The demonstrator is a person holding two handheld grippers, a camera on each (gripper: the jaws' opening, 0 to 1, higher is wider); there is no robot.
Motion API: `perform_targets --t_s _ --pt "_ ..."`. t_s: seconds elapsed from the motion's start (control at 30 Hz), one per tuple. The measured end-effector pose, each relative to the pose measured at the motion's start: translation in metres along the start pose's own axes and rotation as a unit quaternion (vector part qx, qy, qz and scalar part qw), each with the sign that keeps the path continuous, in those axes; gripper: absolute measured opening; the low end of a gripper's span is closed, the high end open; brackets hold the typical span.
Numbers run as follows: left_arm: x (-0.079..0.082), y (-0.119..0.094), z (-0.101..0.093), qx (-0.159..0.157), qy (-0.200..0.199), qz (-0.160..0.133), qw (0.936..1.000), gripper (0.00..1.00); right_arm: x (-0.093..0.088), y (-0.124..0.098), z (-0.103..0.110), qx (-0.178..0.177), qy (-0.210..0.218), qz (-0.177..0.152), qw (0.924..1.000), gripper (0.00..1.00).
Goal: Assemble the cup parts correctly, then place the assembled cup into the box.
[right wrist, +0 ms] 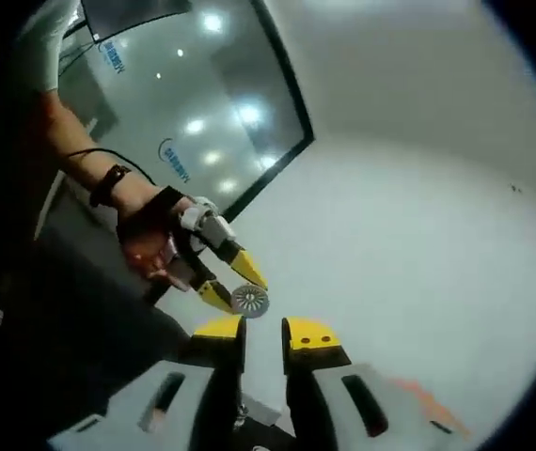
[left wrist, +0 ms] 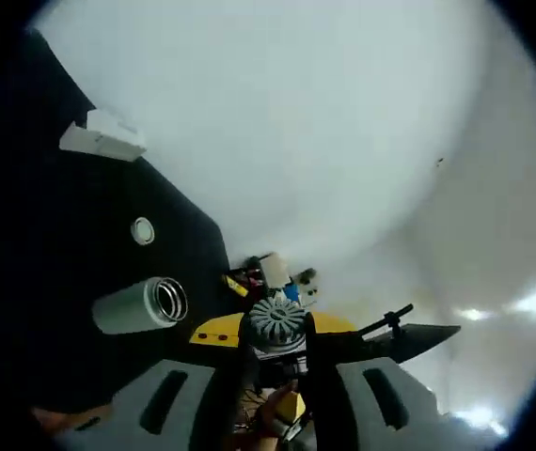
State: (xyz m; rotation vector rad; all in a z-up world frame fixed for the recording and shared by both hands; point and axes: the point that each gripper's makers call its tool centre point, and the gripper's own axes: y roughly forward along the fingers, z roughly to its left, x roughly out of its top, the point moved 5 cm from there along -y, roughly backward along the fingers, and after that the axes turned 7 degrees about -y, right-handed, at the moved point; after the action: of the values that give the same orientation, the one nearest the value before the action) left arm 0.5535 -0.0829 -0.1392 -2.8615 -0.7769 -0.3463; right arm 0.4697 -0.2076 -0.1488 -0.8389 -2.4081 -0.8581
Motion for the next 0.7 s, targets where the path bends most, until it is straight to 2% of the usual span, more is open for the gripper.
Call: perform_targets --t_s 0.13,0.2,0.33,0.4,0.47,0.7 --pt "-0.004 0.005 0.001 0.000 -0.007 0.010 0.9999 0.20 -0.007 0.005 0.006 0.007 0.019 0.001 0.9998 0.11" --pt "-0.008 0.009 0.003 0.004 -0.008 0.019 0.9998 0.20 -0.010 0.007 0.008 0.017 0.043 -0.006 0.9989 0.11" --pt "-0.014 0.012 0.004 0.009 -0.008 0.032 0.9994 0.20 -0.013 0.009 0.001 0.022 0.060 -0.010 0.9979 0.09" --pt "-0.016 0.014 0.004 0.009 -0.009 0.035 0.9993 0.20 -0.013 0.010 0.000 0.021 0.060 -0.012 0.9979 0.06" --pt "-0.018 0.015 0.005 0.009 -0.012 0.036 0.9993 0.20 -0.016 0.011 0.000 0.023 0.041 -0.005 0.9989 0.06" --pt "-0.027 0.024 0.003 0.007 -0.014 0.042 0.9990 0.20 -0.021 0.015 0.005 0.031 0.036 -0.001 0.9989 0.06"
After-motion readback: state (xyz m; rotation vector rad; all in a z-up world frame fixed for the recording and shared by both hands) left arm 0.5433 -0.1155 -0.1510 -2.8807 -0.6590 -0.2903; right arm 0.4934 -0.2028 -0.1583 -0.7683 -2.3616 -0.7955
